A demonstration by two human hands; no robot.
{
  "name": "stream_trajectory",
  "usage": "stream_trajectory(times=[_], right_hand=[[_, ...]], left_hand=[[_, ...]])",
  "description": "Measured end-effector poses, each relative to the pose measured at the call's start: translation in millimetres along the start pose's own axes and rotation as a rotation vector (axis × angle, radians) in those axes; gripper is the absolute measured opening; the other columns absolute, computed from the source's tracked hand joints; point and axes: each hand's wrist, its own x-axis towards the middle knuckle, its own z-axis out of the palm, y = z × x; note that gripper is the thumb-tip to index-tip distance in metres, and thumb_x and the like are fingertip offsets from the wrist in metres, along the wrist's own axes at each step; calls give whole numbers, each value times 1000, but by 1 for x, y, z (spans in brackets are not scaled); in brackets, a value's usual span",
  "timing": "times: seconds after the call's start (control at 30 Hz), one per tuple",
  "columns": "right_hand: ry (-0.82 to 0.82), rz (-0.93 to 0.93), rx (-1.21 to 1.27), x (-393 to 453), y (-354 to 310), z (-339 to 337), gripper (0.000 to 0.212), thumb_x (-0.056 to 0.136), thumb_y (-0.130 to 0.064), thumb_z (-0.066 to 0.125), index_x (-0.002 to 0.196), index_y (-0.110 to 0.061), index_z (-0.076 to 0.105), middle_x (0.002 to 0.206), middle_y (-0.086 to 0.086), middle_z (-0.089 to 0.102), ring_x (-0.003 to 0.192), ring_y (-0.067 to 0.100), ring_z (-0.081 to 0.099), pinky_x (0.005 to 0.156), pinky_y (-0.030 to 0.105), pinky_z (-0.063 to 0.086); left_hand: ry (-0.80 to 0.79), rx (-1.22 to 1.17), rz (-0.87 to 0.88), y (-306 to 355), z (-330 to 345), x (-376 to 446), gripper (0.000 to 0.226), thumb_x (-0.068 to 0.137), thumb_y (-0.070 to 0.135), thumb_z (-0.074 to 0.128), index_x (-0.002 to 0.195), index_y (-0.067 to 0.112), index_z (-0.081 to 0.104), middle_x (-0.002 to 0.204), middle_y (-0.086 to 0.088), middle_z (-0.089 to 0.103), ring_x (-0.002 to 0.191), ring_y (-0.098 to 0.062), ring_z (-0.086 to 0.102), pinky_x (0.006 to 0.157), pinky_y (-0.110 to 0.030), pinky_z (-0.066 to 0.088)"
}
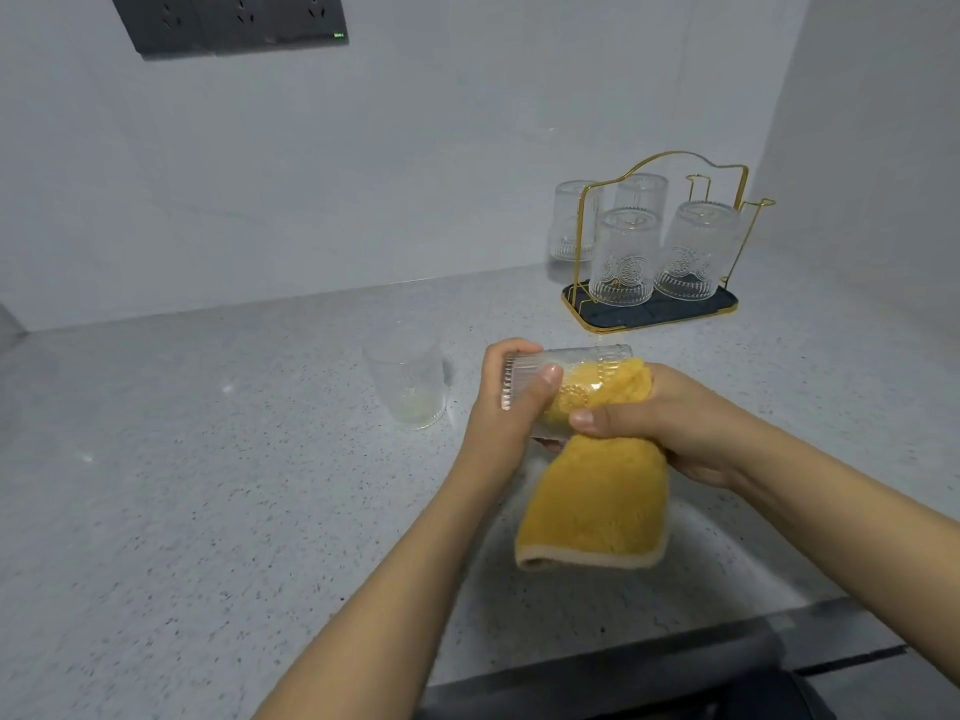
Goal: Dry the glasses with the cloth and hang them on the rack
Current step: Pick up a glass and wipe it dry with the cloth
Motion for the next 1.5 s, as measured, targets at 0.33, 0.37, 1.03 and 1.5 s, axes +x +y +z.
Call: stream_trajectory(times=[0.33,0.37,1.03,1.5], right_hand=[[-194,214,-162,-7,4,-3,45,60,-12,76,101,-27,63,93,-2,73,88,15,69,69,25,56],[-182,232,-267,-8,5,-3,42,60,-19,79,98,-31,63,93,-6,73,87,12,69,69,23,56],[-133,173,-257,-4,-10,3,44,65,-5,74,107,-13,64,97,9,71,86,21,68,74,28,55],[-58,188,-58,3,-23,-16,27,64,-8,67,90,-14,73,90,9,73,77,20,70,65,28,58]], left_hand=[[-132,-143,-297,-2,-2,1,35,65,63,63,84,34,66,80,4,64,64,-8,68,48,-28,52],[-143,-160,-338,-1,-2,3,35,64,62,65,83,33,67,78,4,66,64,-11,68,49,-29,52],[38,-52,22,-9,4,5,25,77,62,51,89,43,61,91,22,63,88,-2,61,78,-23,52],[-38,-10,22,-10,11,1,42,79,64,47,116,45,48,107,35,55,93,11,59,77,-10,48]])
